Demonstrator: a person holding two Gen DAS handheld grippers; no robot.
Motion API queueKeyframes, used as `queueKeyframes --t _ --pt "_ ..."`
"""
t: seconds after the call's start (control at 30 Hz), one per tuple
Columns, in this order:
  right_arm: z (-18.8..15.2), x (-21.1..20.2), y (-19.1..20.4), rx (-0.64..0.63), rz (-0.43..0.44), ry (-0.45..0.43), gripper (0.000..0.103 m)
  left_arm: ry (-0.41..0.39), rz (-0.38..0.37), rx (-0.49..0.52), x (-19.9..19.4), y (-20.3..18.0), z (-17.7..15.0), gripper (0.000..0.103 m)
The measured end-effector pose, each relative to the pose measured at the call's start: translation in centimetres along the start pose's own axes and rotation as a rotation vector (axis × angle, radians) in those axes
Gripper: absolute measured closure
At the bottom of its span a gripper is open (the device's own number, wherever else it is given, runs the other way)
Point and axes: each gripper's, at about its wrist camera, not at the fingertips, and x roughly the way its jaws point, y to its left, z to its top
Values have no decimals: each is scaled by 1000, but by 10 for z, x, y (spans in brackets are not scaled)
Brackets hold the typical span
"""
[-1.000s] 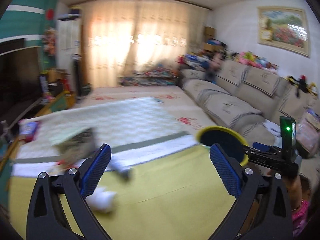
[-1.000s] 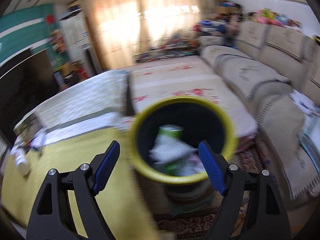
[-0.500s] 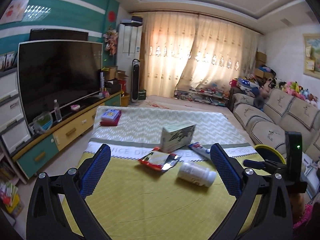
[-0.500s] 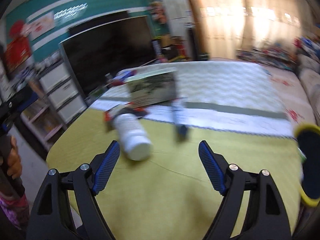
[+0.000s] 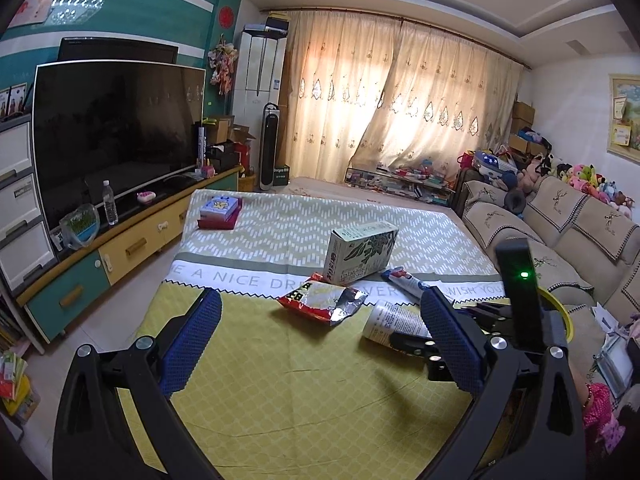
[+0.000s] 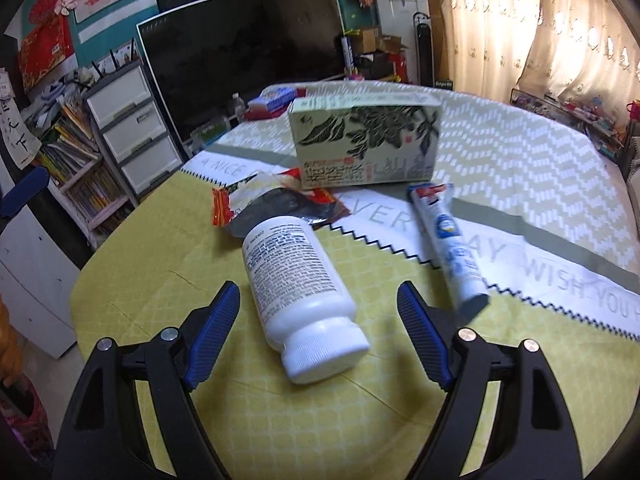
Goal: Collect trash
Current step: 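Grasp the white pill bottle with the right gripper, then carry the white pill bottle over the bin and release it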
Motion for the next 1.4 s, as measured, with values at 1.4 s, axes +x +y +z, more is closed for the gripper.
queueKeyframes --t 1.4 --pt "-45 -78 -48 140 -103 -74 55 86 -31 41 42 -32 -15 5"
